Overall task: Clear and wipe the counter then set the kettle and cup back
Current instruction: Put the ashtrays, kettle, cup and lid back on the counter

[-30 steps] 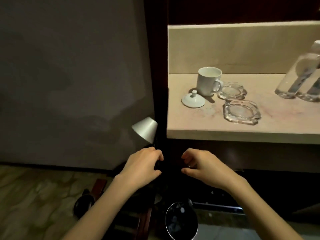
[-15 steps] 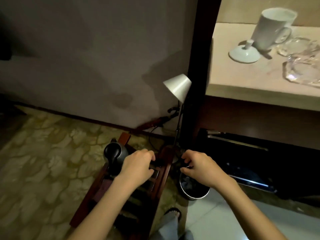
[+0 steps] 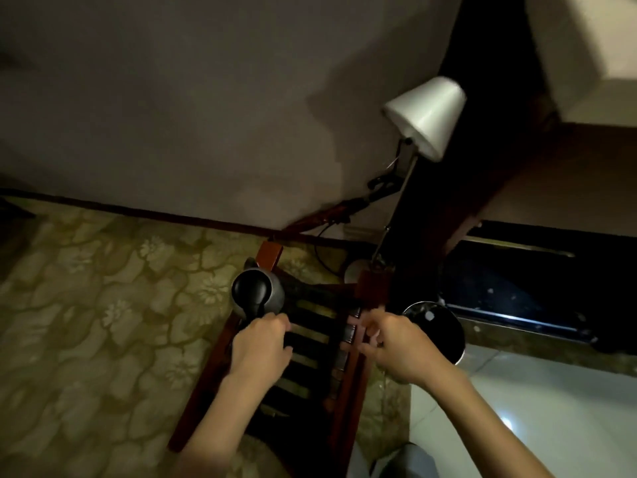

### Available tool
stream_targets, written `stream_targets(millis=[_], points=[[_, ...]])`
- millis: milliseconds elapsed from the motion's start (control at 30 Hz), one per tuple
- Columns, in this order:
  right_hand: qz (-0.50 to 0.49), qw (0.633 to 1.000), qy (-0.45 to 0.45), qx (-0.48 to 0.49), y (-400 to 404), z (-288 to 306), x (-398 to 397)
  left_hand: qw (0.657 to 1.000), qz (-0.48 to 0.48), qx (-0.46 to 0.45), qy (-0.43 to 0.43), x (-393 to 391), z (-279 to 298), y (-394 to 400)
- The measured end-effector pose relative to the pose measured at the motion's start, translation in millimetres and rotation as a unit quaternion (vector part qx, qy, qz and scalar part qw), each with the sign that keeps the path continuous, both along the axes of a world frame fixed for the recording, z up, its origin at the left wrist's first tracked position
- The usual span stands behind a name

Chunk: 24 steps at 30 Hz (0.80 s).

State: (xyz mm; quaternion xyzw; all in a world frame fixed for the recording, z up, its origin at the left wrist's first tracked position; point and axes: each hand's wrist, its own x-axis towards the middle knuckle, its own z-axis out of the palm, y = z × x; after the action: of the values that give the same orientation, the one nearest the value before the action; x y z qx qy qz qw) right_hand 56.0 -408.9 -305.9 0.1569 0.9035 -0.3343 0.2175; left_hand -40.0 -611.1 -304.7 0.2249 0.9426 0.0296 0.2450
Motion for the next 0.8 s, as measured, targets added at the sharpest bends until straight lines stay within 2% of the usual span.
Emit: stream_targets(millis=[233, 500, 567, 667, 733, 800], points=[[-0.003, 0.998, -0.038, -0.055, -61, -71, -50, 0.997, 0.076, -0.024, -0.011, -44, -73, -69], [-0.002, 0.992, -0.076, -0.102, -110, -139, -79, 0.981, 0.184, 0.035, -0.04, -74, -156, -94], [-0.002, 0.991, -0.087, -0.1, -118, -152, -81, 0.958, 0.25, 0.089, -0.107, -78, -176, -93], [-0.007, 0.991, -0.097, -0.096, -125, -166, -79, 0.881, 0.359, 0.219, -0.218, -82, -203, -93], [-0.011, 0.99, -0.099, -0.096, -126, -174, -74, 0.84, 0.393, 0.287, -0.24, -84, -216, -94], [-0.015, 0.99, -0.103, -0.096, -124, -179, -69, 0.813, 0.405, 0.333, -0.253, -83, -220, -94]])
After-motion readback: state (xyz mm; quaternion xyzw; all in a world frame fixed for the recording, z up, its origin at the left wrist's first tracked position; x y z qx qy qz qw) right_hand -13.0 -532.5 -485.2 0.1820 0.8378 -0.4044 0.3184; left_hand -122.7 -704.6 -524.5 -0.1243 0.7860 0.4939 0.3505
